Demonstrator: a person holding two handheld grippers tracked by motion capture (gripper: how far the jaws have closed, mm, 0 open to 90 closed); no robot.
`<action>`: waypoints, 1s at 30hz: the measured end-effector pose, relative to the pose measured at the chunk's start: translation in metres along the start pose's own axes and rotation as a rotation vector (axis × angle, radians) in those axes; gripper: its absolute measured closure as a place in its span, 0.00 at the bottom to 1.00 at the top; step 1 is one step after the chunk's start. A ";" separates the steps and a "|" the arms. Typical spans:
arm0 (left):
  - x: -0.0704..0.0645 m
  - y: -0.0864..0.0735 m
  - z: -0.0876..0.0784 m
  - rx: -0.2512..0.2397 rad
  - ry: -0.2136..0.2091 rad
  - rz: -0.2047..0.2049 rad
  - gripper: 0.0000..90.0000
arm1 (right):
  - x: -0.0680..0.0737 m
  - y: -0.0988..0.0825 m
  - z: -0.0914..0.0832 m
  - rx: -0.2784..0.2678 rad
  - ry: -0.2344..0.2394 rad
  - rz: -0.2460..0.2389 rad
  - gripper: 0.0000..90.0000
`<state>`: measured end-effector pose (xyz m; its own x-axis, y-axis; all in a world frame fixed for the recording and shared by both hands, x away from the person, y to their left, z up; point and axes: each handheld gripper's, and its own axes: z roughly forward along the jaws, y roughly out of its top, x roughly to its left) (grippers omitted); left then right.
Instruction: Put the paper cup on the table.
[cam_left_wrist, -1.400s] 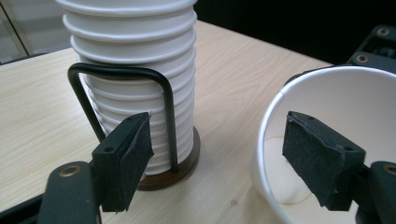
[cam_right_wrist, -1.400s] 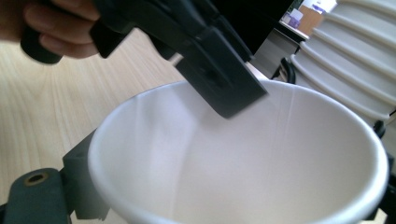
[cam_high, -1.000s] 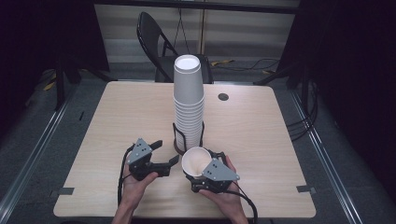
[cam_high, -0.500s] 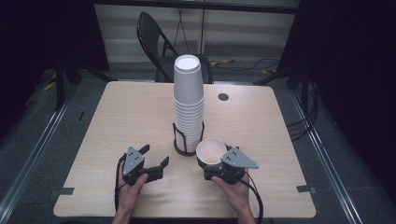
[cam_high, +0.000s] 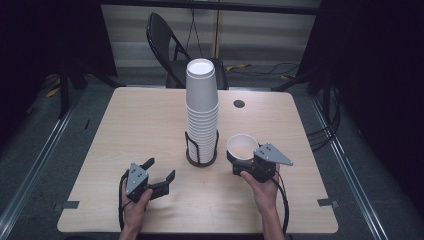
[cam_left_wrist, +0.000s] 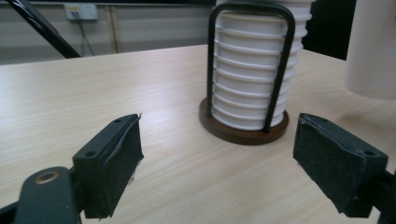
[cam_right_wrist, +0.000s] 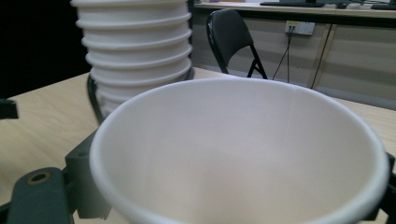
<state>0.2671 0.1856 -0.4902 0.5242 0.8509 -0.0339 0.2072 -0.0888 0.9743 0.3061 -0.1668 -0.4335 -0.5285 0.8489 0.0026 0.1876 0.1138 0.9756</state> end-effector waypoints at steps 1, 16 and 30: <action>0.000 -0.001 0.000 -0.003 0.002 -0.001 0.17 | -0.002 0.001 0.001 -0.003 -0.005 0.002 0.14; -0.001 -0.006 0.001 -0.034 0.076 -0.026 0.17 | -0.045 0.008 0.031 -0.004 -0.079 0.043 0.13; -0.003 -0.008 -0.003 -0.069 0.080 -0.017 0.17 | -0.070 0.003 0.066 0.009 -0.114 0.094 0.13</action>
<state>0.2618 0.1850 -0.4970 0.4531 0.8908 -0.0352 0.1570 -0.0408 0.9868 0.3981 -0.1922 -0.4453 -0.4111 0.9090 0.0690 0.2398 0.0348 0.9702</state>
